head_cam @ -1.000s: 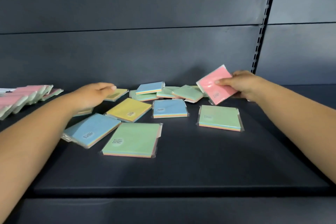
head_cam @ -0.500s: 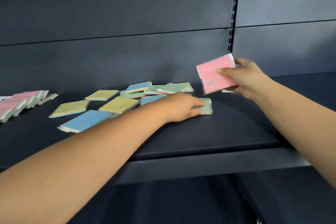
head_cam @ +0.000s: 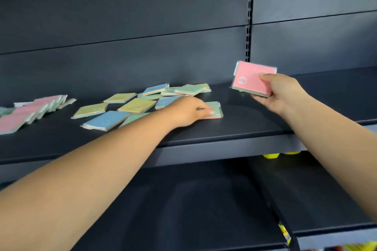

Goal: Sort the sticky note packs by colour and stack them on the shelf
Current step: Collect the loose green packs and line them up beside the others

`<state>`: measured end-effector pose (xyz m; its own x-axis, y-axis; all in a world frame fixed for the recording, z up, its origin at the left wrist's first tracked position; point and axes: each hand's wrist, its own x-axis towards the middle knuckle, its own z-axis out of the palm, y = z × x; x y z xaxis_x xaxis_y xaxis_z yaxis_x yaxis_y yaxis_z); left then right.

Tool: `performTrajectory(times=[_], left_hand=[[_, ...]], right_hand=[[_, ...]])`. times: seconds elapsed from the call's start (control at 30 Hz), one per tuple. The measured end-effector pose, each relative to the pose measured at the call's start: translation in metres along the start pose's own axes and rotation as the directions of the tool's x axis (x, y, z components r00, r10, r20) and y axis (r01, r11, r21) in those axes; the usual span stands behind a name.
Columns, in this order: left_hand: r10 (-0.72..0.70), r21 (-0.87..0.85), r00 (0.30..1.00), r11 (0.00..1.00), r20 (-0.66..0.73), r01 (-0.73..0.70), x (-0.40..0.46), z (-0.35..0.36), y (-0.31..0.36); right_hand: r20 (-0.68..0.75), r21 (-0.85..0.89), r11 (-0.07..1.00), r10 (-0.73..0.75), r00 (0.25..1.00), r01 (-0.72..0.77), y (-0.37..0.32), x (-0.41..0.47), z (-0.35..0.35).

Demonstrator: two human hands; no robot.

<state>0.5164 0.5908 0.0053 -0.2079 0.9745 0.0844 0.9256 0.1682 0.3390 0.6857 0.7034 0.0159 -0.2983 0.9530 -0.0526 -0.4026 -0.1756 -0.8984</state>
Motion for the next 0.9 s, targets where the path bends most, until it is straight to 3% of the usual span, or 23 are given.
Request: performTrajectory(times=[0.1,0.2,0.33,0.43,0.5,0.67,0.83,0.9], left_hand=[[-0.001,-0.067,1.0,0.998,0.027,0.003,-0.02,0.005,0.001],[-0.087,-0.202,0.99,0.977,-0.109,0.064,-0.045,-0.01,-0.02],[-0.238,-0.094,0.918,0.971,-0.316,0.22,-0.083,-0.05,-0.096],[-0.411,0.031,0.9,0.908,-0.144,0.419,-0.103,-0.065,-0.148],[-0.463,0.08,0.886,0.882,-0.019,0.463,-0.111,-0.061,-0.163],[-0.374,0.143,0.926,0.915,-0.048,0.377,-0.106,-0.065,-0.173],[-0.257,0.152,0.964,0.958,0.063,0.245,-0.074,-0.061,-0.18],[-0.215,0.213,0.976,0.956,0.042,0.201,-0.057,-0.053,-0.175]], right_hand=[[0.041,0.032,0.999,0.017,0.999,-0.018,0.0,-0.009,0.009],[0.089,0.046,0.998,0.039,0.995,-0.043,0.002,-0.017,0.022],[0.149,0.045,0.996,0.075,0.986,-0.082,0.011,-0.027,0.048],[0.182,0.041,0.995,0.08,0.98,-0.089,0.021,-0.036,0.075],[0.196,0.017,0.997,0.075,0.978,-0.08,0.029,-0.044,0.096],[0.193,-0.014,0.999,0.031,0.981,-0.029,0.041,-0.057,0.136],[0.152,-0.001,1.0,0.006,0.988,-0.006,0.049,-0.061,0.159],[0.128,0.008,1.0,0.015,0.992,-0.016,0.056,-0.063,0.165]])
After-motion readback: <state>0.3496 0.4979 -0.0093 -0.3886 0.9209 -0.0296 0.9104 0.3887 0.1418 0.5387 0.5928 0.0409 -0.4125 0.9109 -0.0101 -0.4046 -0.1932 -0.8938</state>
